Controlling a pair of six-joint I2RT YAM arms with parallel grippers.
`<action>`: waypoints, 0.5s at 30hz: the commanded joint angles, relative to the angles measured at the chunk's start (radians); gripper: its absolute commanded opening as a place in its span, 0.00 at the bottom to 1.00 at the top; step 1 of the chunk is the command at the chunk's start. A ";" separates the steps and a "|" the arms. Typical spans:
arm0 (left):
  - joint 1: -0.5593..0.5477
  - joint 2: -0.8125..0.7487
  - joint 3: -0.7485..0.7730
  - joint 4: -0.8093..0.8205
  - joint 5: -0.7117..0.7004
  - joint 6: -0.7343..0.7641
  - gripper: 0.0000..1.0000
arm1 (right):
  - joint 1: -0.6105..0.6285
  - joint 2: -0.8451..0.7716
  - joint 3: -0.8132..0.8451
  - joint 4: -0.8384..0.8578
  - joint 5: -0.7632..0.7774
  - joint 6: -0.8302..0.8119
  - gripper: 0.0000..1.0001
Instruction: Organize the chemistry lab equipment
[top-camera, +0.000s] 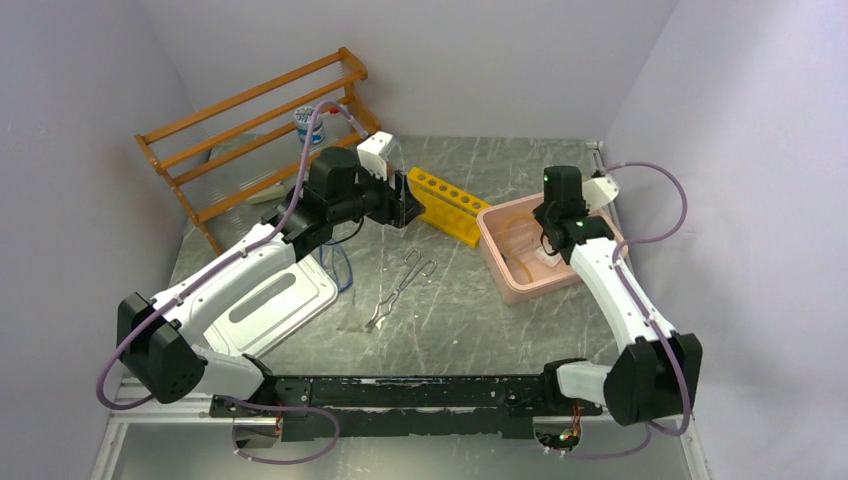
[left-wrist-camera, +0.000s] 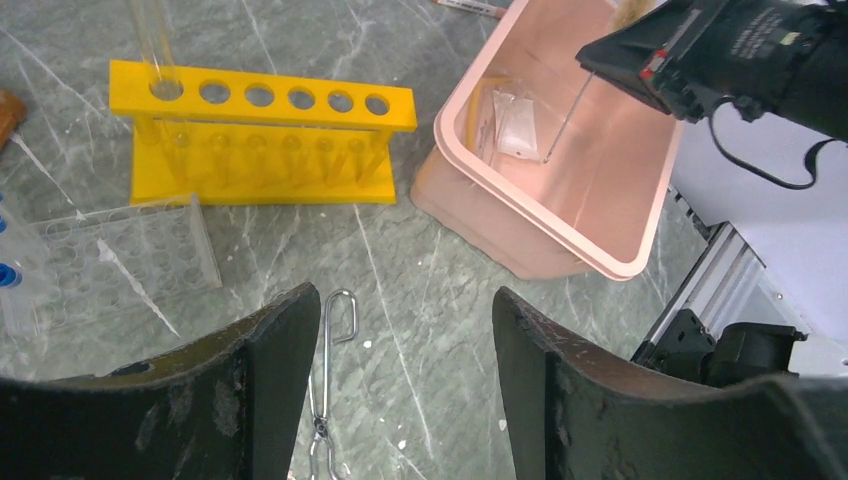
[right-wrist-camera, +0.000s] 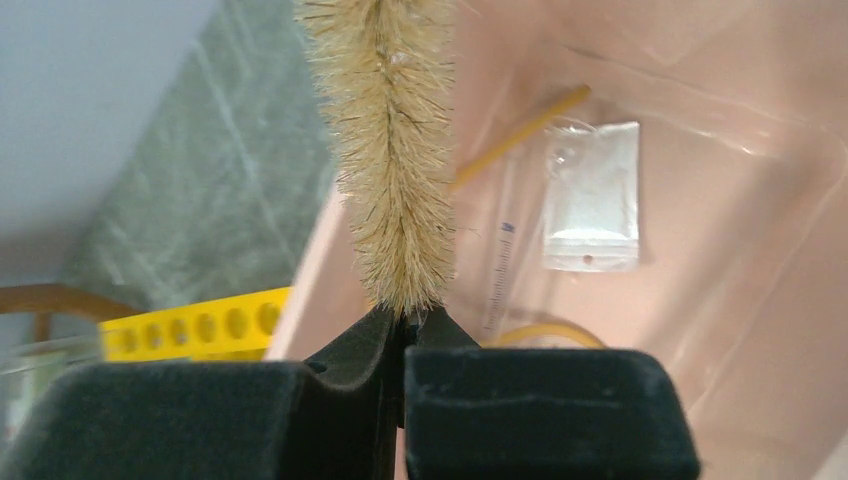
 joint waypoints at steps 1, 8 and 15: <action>-0.002 -0.021 -0.015 0.003 -0.030 0.013 0.68 | -0.015 0.073 -0.036 -0.056 0.028 0.057 0.00; -0.001 -0.015 -0.020 -0.024 -0.034 0.011 0.68 | -0.021 0.177 -0.090 0.055 0.038 0.118 0.01; -0.002 0.001 -0.004 -0.066 -0.050 0.007 0.67 | -0.044 0.323 -0.038 0.027 0.020 0.152 0.03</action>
